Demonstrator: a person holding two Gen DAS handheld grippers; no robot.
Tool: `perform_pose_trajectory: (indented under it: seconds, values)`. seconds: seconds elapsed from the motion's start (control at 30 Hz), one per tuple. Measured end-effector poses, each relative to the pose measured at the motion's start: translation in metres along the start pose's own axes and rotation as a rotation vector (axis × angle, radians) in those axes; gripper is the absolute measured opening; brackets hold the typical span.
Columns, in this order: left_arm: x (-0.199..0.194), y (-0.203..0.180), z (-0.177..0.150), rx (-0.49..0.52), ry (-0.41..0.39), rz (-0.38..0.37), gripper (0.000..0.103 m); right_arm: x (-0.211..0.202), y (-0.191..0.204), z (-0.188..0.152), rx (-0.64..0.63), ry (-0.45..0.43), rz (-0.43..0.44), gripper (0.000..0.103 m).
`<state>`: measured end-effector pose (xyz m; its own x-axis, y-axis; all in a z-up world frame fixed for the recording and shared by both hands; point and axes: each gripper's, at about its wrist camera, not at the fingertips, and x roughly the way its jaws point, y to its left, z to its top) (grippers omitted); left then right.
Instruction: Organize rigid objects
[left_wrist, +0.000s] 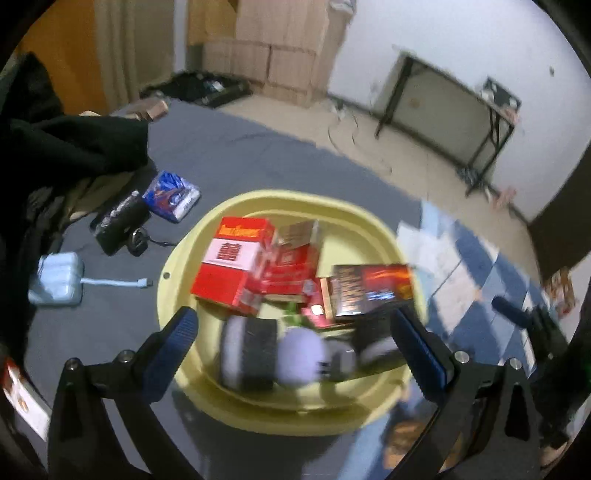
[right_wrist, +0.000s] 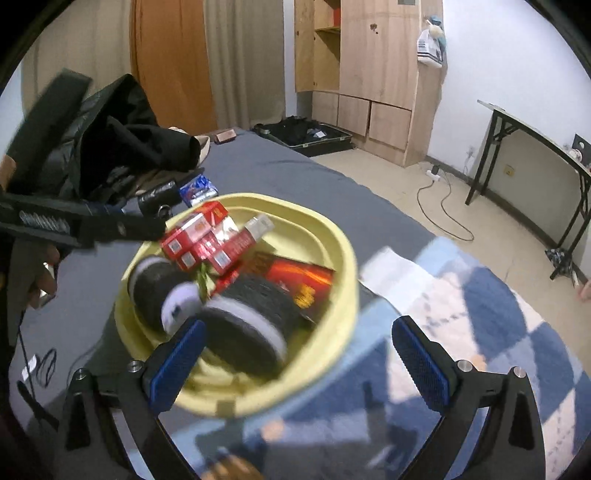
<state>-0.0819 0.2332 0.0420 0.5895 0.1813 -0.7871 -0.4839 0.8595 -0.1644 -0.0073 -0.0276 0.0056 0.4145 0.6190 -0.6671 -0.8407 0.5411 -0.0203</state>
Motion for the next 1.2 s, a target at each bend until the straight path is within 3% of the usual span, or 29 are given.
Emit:
perform_pose_trajectory:
  seconds: [0.07,0.13,0.2,0.27,0.33,0.47,0.57,0.7,0.77,0.87,0.97,1.2]
  values:
    - [-0.009,-0.019,-0.019,0.003,-0.052,0.041,0.103,-0.009,-0.009,-0.007,-0.002,0.001,-0.005,0.103]
    - [-0.01,-0.043,-0.043,0.071,-0.056,0.056,0.103,-0.016,-0.016,-0.015,-0.005,-0.005,0.019,0.103]
    - [-0.013,-0.058,-0.061,0.106,-0.061,0.033,0.103,-0.019,-0.025,-0.025,0.01,-0.019,0.045,0.103]
    - [-0.018,-0.062,-0.073,0.07,-0.074,-0.001,0.103,-0.019,-0.035,-0.035,0.033,-0.012,0.088,0.103]
    - [-0.015,-0.063,-0.089,-0.007,-0.058,0.006,0.103,-0.019,-0.041,-0.043,0.02,0.013,0.067,0.103]
    - [-0.005,-0.069,-0.124,-0.031,-0.069,0.141,0.103,-0.007,-0.042,-0.052,-0.029,0.037,0.043,0.103]
    - [0.007,-0.07,-0.134,-0.032,-0.061,0.221,0.103,0.007,-0.047,-0.056,-0.04,0.054,0.045,0.103]
    - [0.027,-0.067,-0.142,-0.042,-0.057,0.235,0.103,0.031,-0.052,-0.063,-0.082,0.102,0.036,0.103]
    - [0.04,-0.063,-0.148,-0.063,-0.03,0.207,0.103,0.042,-0.049,-0.064,-0.108,0.111,0.04,0.103]
    - [0.059,-0.064,-0.162,-0.045,-0.007,0.258,0.103,0.057,-0.041,-0.066,-0.147,0.112,0.066,0.103]
    - [0.065,-0.062,-0.17,-0.069,-0.053,0.247,0.103,0.069,-0.033,-0.066,-0.188,0.106,0.066,0.103]
    - [0.074,-0.049,-0.155,-0.102,-0.062,0.206,0.103,0.085,-0.03,-0.058,-0.242,0.107,0.107,0.103]
